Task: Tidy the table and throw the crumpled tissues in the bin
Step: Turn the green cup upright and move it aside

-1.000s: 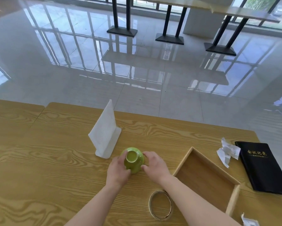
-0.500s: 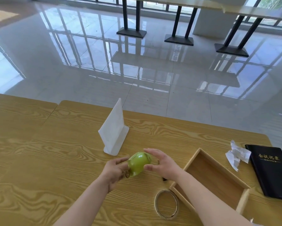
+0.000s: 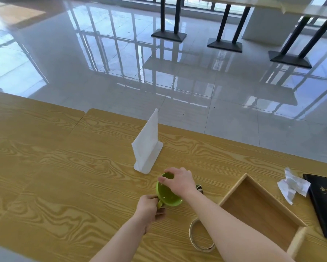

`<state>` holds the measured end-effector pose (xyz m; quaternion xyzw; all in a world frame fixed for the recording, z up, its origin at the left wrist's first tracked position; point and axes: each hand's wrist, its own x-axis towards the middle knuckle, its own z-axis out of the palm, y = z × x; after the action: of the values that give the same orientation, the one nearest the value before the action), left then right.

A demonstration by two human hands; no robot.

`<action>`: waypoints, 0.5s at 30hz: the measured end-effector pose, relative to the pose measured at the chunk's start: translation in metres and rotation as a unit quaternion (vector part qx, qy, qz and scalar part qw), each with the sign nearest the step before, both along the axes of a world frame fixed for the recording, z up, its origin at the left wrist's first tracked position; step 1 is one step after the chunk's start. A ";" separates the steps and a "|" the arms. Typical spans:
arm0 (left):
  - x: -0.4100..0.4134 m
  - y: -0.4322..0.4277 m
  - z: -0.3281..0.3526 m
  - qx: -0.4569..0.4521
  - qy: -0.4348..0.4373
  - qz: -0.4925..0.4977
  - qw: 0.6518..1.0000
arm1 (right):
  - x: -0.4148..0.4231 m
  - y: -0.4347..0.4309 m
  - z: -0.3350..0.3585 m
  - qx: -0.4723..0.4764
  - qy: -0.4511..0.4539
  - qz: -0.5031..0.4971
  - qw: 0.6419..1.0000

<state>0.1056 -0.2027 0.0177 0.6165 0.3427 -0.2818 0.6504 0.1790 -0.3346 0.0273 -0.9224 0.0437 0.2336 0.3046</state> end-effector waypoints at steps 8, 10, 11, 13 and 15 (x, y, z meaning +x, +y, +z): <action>-0.009 -0.003 -0.005 0.195 -0.117 -0.096 0.969 | -0.001 0.018 -0.005 -0.124 -0.064 0.065 0.988; -0.011 -0.001 -0.004 0.221 -0.134 -0.122 0.958 | -0.004 0.018 -0.007 -0.117 -0.067 0.077 0.988; -0.012 0.001 -0.004 0.221 -0.135 -0.132 0.957 | -0.006 0.017 -0.007 -0.102 -0.067 0.079 0.989; -0.014 0.006 -0.003 0.203 -0.134 -0.148 0.959 | -0.011 0.012 -0.006 -0.052 -0.073 0.060 0.994; -0.017 0.014 -0.003 0.190 -0.140 -0.160 0.958 | -0.020 0.005 -0.003 0.005 -0.100 0.000 0.995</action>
<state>0.0887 -0.1883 0.0143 0.8090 0.1917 -0.2226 0.5091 0.1593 -0.3297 0.0244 -0.9397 0.0116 0.1401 0.3118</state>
